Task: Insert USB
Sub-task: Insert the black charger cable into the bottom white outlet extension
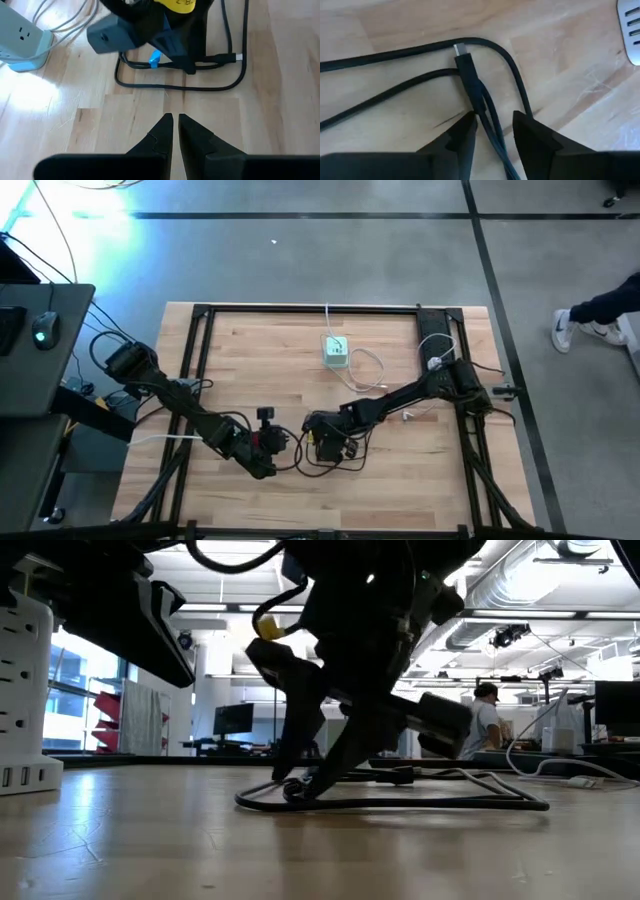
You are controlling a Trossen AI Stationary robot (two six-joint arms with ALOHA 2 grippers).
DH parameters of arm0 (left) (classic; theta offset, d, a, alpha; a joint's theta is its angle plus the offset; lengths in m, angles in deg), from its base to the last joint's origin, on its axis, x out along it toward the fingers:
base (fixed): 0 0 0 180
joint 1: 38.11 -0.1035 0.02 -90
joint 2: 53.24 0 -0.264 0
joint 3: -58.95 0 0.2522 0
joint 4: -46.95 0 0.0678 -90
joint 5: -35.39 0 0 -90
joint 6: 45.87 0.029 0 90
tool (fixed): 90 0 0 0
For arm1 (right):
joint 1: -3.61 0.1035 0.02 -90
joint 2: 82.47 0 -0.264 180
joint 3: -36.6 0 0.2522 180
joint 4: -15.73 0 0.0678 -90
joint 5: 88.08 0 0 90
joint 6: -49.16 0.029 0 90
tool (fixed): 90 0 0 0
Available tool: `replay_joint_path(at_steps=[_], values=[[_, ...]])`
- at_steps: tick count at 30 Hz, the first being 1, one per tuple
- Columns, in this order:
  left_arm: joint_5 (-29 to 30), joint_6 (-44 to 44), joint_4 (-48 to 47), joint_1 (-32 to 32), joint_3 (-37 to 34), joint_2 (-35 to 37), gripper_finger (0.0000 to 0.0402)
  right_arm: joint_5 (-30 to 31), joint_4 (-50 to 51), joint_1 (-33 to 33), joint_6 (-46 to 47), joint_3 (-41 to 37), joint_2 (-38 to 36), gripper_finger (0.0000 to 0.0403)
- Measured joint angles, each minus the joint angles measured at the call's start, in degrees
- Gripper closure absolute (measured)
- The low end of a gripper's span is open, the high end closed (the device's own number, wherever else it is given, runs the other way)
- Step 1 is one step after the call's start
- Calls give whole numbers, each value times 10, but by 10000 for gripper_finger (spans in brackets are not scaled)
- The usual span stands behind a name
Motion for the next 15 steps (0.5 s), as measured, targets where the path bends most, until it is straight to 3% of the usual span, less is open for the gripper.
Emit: replay_joint_path(at_steps=[3, 7, 15], values=[[1, 0, 0, -2, 0, 0, 392, -13, -6, -1, 14, 1, 10, 332], [10, 1, -1, -3, 0, 0, 392, -25, -18, -1, 106, 1, 12, 390], [6, 40, -2, -2, 0, 0, 392, -68, -8, -33, 307, -3, -33, 401]])
